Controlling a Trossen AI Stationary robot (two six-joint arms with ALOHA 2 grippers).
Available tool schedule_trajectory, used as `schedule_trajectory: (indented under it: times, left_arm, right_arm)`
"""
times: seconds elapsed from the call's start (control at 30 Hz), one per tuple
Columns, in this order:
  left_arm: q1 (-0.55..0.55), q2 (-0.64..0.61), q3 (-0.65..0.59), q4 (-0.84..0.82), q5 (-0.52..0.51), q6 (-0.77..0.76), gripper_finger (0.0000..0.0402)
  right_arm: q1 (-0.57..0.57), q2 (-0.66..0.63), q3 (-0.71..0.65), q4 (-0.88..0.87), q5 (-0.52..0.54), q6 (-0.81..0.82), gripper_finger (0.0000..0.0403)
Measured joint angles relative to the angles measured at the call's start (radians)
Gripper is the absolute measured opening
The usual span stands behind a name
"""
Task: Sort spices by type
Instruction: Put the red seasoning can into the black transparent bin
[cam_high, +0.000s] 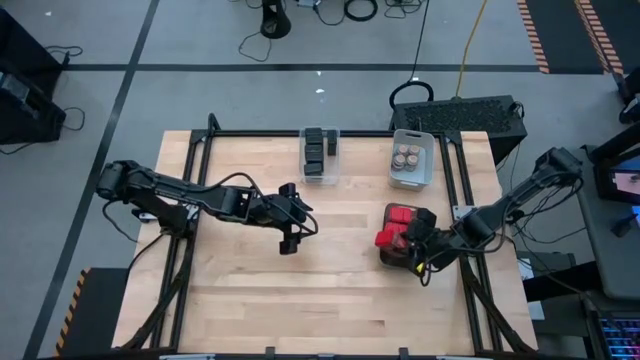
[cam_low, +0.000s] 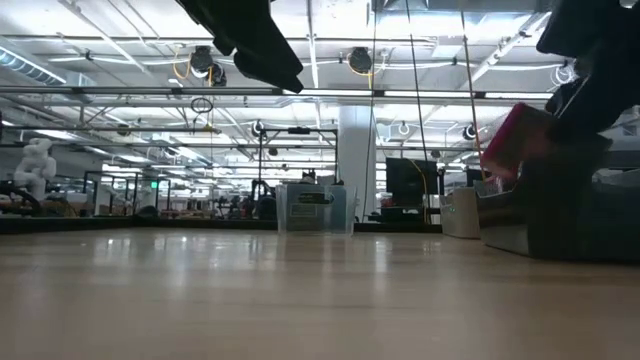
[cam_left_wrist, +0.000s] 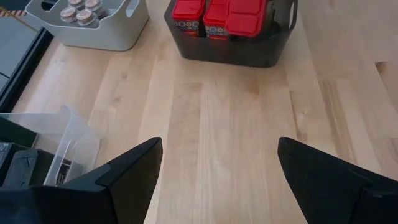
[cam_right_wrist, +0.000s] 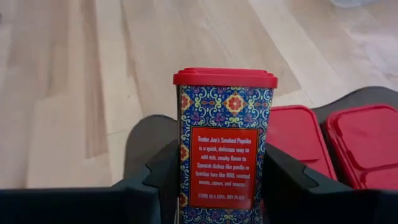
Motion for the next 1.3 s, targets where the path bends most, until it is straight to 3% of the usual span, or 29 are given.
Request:
schedule_trajectory:
  times: [0.6,0.9,1.3]
  left_arm:
    - [-0.001,0.000,0.000,0.001,0.000,0.006,0.0326]
    - [-0.001,0.000,0.000,0.001,0.000,0.006,0.0326]
    - [-0.001,0.000,0.000,0.002,0.000,0.006,0.0326]
  right_arm:
    - [0.000,0.095,0.003,0.008,-0.009,0.062,0.0183]
    - [-0.001,0.099,0.001,0.000,-0.072,0.071,0.0188]
    - [-0.002,0.081,0.003,-0.007,-0.112,0.066,0.0242]
